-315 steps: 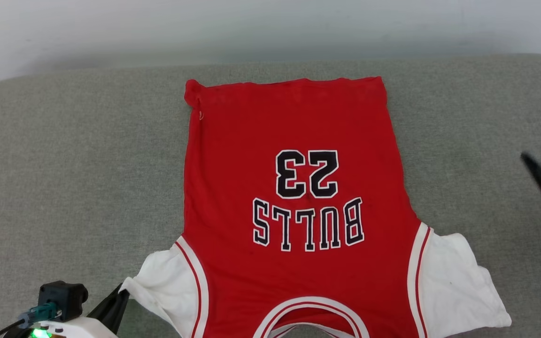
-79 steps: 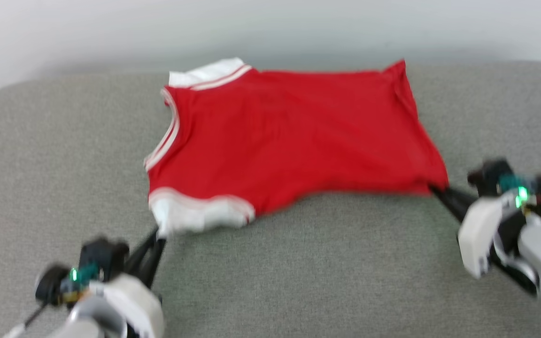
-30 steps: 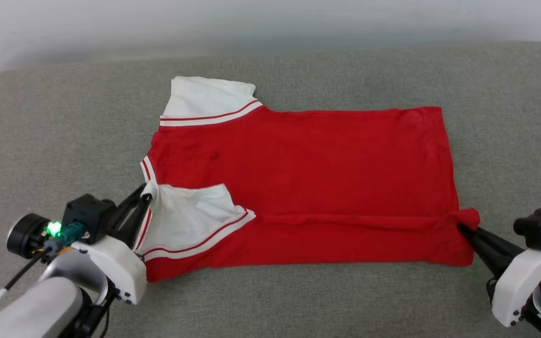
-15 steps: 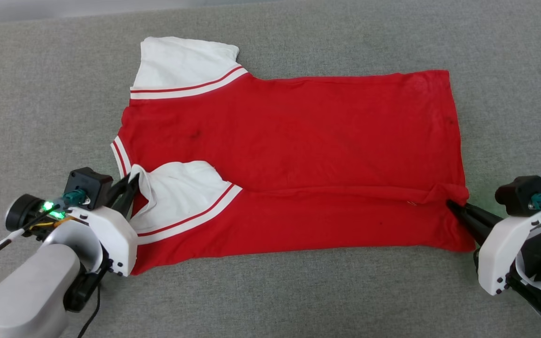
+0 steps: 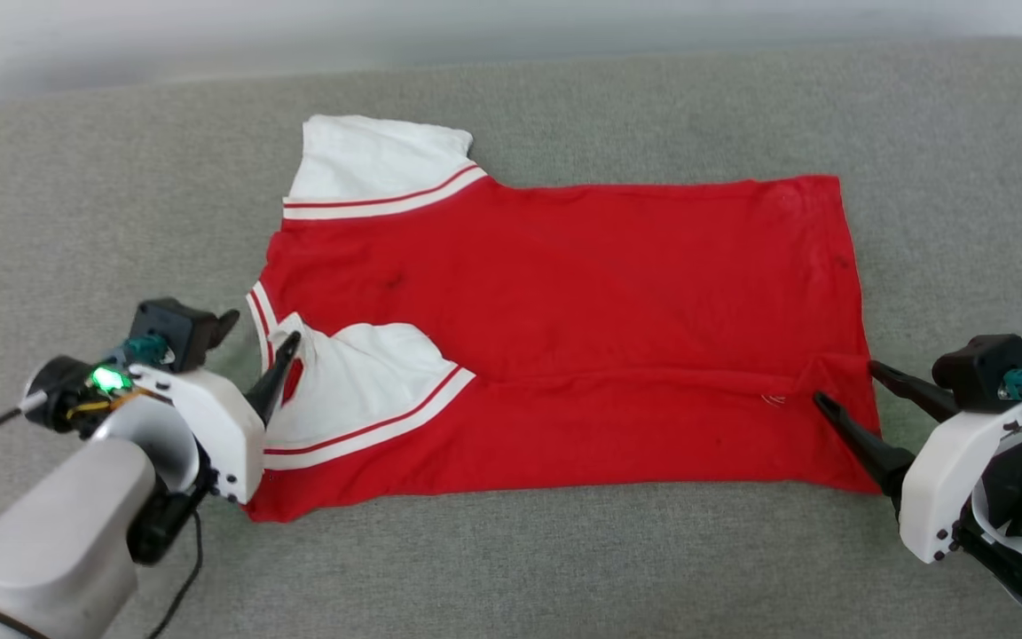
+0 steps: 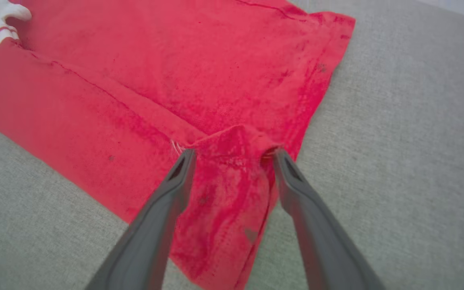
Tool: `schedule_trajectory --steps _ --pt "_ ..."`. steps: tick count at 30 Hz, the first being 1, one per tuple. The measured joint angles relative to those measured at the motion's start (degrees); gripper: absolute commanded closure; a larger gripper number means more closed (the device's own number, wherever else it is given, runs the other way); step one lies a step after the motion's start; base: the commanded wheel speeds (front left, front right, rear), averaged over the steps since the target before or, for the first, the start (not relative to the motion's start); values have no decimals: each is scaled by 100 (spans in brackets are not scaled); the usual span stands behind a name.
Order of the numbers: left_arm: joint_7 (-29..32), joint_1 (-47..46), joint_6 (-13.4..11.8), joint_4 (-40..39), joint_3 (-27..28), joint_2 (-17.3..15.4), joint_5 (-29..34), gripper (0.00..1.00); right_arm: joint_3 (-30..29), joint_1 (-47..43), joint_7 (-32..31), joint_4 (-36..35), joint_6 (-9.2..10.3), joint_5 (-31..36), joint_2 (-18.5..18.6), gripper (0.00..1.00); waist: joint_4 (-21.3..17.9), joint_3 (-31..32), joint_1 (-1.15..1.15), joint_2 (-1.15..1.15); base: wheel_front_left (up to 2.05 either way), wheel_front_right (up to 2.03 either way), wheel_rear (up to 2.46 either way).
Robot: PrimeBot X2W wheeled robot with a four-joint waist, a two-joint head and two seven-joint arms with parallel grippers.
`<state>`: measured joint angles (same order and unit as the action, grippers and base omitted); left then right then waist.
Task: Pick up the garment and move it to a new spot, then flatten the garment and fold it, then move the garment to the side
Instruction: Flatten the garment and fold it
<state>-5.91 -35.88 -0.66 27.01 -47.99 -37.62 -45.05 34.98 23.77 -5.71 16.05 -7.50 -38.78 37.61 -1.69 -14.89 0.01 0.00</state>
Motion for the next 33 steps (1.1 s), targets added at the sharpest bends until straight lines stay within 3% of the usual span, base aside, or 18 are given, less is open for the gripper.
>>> schedule_trajectory --steps 7,16,23,33 --pt "1133 -436 263 -543 -37 -424 -237 0 -151 -222 -21 -241 0 57 21 0 123 320 0 0 0 0 0" --pt "3731 -789 571 -1276 -388 -911 -1137 0 -235 -319 -171 -414 0 172 -75 0 199 420 0 0 0 0 0" --pt "4990 -664 545 -1456 -793 -1045 -1548 0 -160 -227 -275 -504 0 204 -175 0 73 270 0 0 0 0 0" --pt "4951 -407 519 -805 -975 -882 -1551 0 48 126 -263 -437 0 193 -296 0 -130 62 -2 0 0 0 0"
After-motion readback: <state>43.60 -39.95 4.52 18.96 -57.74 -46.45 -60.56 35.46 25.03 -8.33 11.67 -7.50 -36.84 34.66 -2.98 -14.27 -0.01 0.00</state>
